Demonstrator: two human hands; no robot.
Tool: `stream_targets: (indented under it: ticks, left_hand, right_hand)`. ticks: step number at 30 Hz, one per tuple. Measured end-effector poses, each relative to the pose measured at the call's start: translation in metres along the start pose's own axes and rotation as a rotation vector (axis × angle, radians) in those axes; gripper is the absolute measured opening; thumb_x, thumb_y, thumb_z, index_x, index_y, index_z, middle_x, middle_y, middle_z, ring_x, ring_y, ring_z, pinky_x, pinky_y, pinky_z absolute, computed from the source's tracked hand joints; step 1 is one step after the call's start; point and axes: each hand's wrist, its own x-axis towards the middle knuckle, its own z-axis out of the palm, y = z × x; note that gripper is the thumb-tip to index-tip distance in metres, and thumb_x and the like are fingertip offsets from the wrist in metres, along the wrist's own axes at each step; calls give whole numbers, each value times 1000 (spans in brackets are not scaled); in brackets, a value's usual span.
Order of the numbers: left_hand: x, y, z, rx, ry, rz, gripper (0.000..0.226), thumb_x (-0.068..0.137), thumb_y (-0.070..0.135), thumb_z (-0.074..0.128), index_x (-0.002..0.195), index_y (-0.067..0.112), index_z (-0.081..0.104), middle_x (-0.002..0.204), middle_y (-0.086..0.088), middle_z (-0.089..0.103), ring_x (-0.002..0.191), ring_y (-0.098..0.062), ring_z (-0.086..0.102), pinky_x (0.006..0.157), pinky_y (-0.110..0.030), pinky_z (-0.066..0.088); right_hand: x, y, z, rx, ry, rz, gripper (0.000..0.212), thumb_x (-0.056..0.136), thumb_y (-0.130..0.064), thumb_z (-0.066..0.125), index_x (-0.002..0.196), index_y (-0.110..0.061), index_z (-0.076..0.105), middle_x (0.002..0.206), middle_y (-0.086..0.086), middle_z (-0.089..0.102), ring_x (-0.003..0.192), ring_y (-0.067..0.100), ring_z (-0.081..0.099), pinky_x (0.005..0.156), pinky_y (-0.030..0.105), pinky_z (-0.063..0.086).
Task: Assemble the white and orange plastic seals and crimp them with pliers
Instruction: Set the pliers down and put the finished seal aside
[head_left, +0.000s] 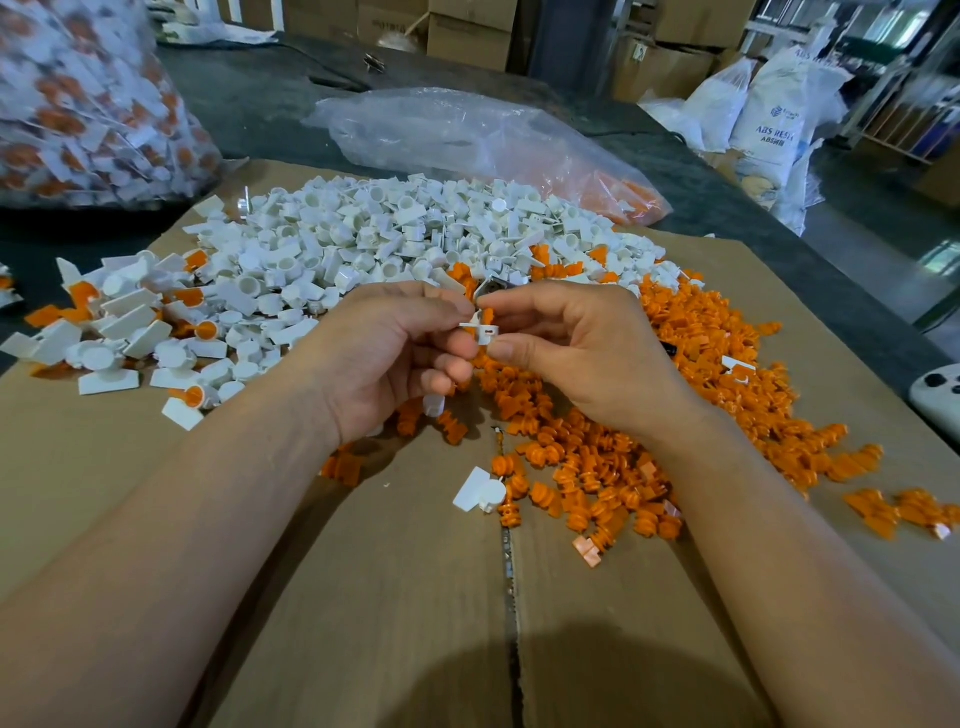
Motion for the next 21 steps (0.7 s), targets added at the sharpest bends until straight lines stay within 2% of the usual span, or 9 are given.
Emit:
stream_targets:
  ticks: [6, 10, 13, 16, 21]
  left_hand:
    - [0, 0, 1, 3, 7, 5, 15, 88, 1, 53, 75, 8, 57, 45, -3, 57, 35, -10, 52, 32, -14, 39]
    - [0, 0, 2, 6, 11, 15, 10, 85, 1, 56, 77, 7, 58, 50, -6, 60, 39, -11, 55, 35, -14, 43]
    - [1, 0, 1, -16, -3, 11, 5, 81, 0, 58, 80, 5, 59, 54, -8, 63, 41, -12, 58, 37, -15, 46]
    - [1, -1, 0, 10, -18, 22, 8, 76, -3, 61, 79, 4, 61, 58, -8, 66, 46, -12, 62, 41, -15, 49]
    - [1, -7, 3, 228, 149, 256, 15, 73, -7, 68, 72, 7, 62, 59, -3, 65, 52, -10, 64, 50, -18, 53]
  right_hand:
    - [0, 0, 0, 10, -2, 14, 37, 77, -9, 70, 105, -30, 57, 90, -10, 64, 88, 4, 64, 83, 22, 52]
    - [-1, -2, -1, 13, 5, -16, 42, 76, -4, 70, 100, -35, 57, 91, -9, 64, 88, 4, 64, 82, 20, 52]
    - [-1, -3, -1, 11, 12, -39, 47, 76, -1, 69, 96, -41, 55, 92, -11, 64, 88, 2, 63, 80, 17, 51]
    - [-1, -2, -1, 26, 23, -28, 46, 77, 4, 67, 99, -35, 55, 92, -15, 61, 88, -1, 62, 80, 16, 50]
    - [0, -1, 1, 62, 20, 26, 40, 82, -1, 64, 111, -26, 57, 97, -15, 61, 97, 3, 62, 86, 21, 51]
